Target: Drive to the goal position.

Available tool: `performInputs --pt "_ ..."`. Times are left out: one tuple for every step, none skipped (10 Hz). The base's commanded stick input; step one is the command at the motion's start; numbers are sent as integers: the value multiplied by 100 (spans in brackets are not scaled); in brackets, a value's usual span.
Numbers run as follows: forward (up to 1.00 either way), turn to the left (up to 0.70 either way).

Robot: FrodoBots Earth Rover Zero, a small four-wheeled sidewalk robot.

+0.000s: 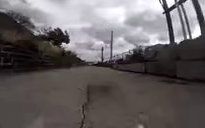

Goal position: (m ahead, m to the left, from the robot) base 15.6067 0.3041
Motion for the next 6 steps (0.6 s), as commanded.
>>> performInputs --pt "100 0" --pt "100 0" --pt "100 0" --pt "100 0" --pt "100 0" --pt "100 0"
